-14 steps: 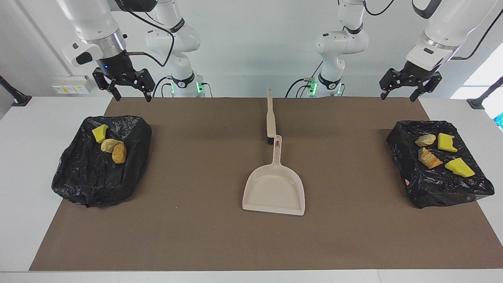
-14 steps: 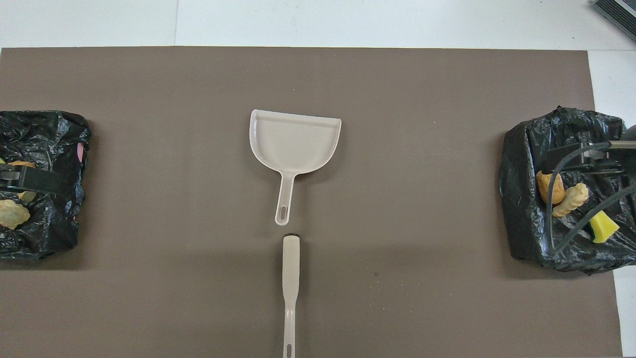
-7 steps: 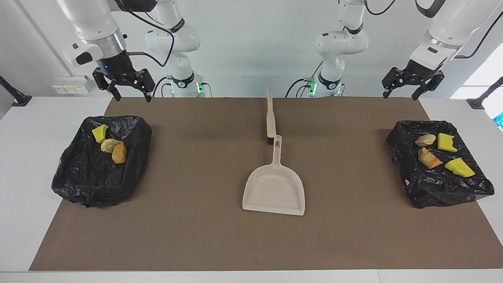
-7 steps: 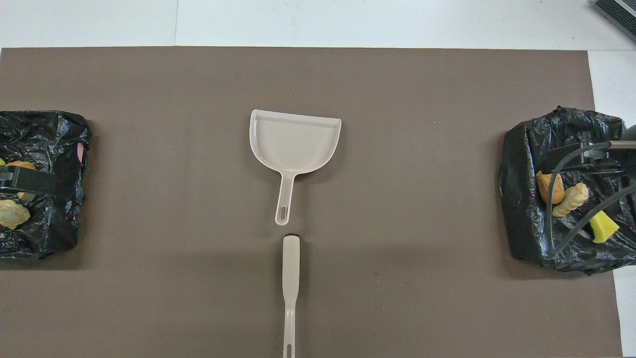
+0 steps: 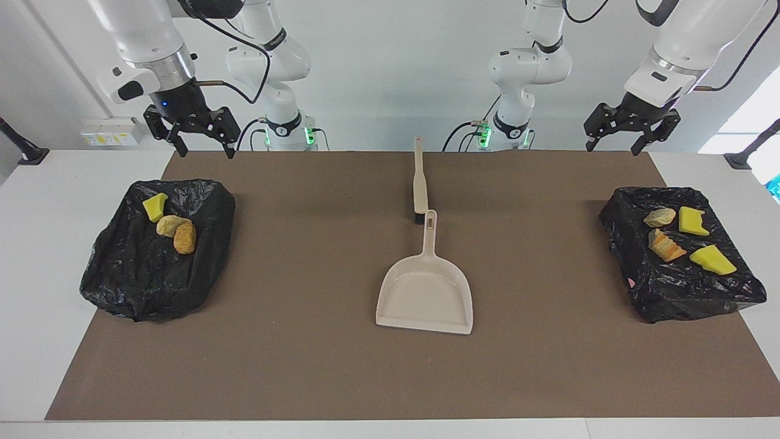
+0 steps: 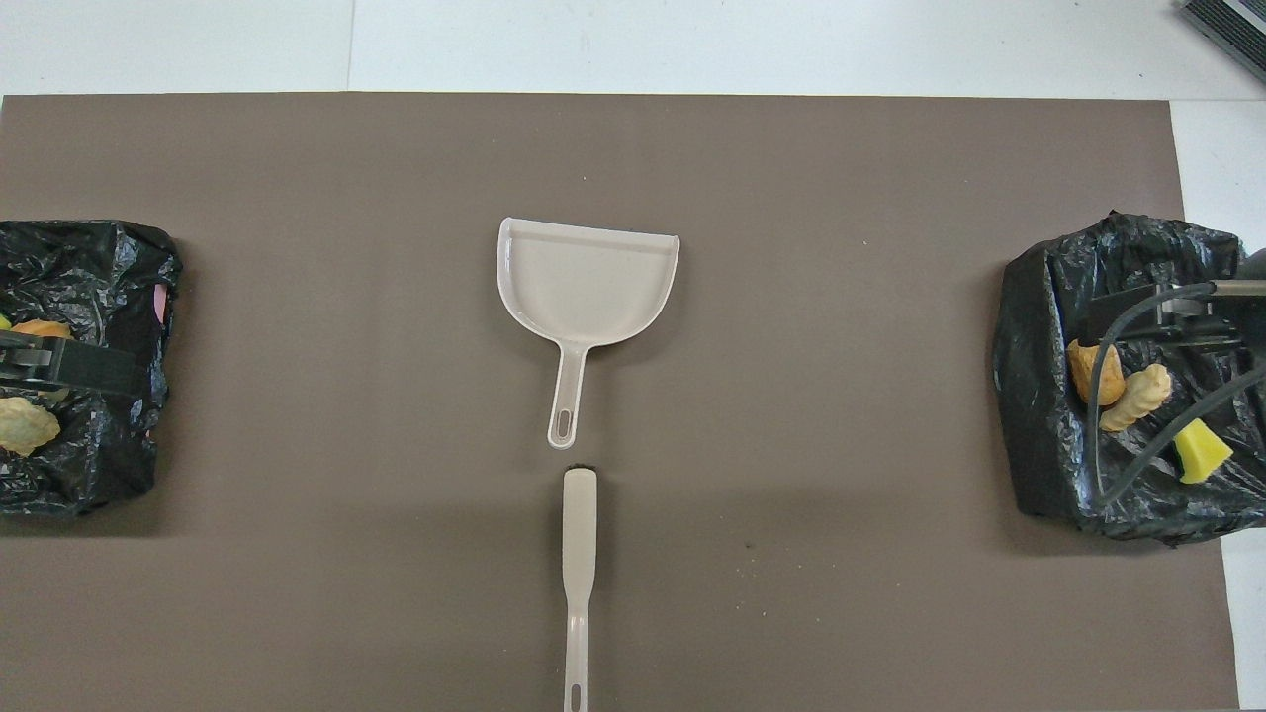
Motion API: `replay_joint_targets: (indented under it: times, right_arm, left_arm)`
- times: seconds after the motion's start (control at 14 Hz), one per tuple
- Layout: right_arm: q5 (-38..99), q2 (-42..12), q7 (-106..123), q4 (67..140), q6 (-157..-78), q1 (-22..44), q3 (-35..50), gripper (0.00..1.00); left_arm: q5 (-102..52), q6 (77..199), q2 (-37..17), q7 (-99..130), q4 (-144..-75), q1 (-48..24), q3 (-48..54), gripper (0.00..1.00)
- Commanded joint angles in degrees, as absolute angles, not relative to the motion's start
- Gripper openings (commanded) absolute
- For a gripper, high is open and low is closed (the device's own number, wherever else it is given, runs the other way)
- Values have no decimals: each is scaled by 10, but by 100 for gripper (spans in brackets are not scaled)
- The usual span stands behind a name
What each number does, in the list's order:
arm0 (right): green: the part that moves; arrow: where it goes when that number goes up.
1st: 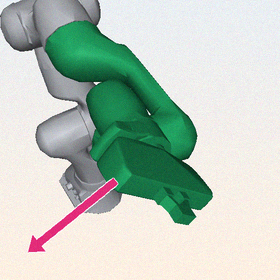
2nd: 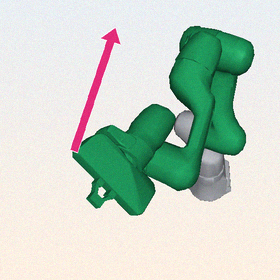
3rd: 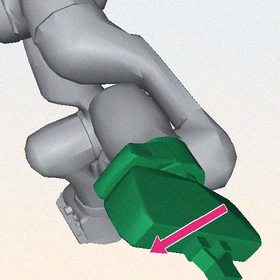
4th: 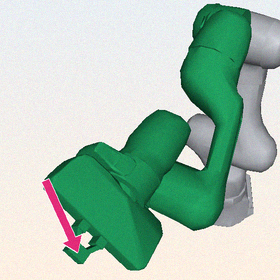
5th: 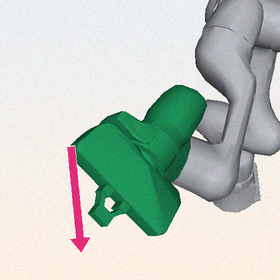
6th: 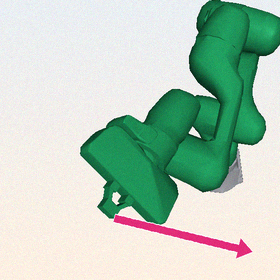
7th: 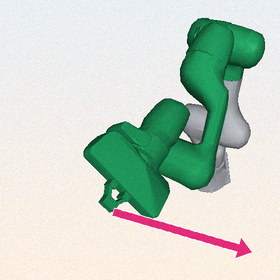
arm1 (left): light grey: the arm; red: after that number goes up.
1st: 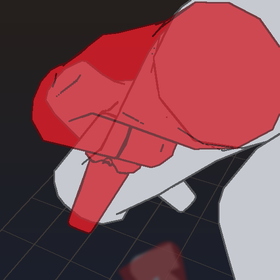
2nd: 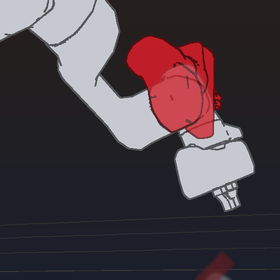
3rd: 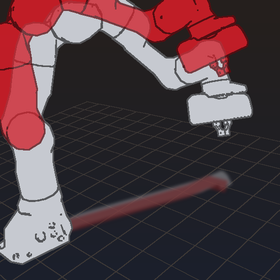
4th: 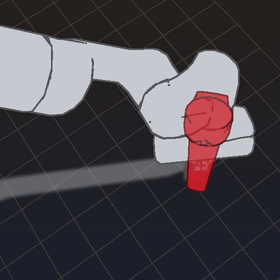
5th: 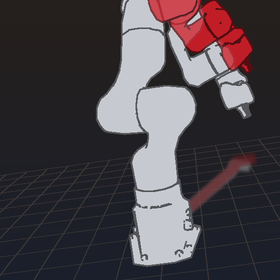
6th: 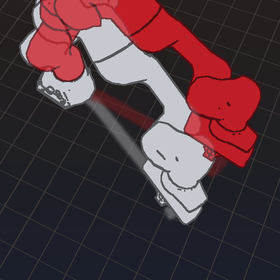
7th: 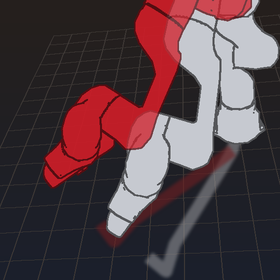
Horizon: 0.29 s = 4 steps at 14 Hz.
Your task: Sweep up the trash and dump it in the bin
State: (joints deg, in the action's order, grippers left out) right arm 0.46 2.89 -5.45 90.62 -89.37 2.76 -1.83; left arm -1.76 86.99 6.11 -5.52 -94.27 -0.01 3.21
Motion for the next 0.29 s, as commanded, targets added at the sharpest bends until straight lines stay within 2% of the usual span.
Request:
replay_joint_targets:
  times: [0.0, 0.21]
  right_arm:
    - [11, 34, -60, 915, -901, 20, -13, 100]
    - [11, 34, -61, 916, -900, 20, -13, 100]
  left_arm:
    - [-17, 866, 66, -48, -941, -9, 25, 100]
    - [-17, 863, 66, -47, -939, -9, 25, 100]
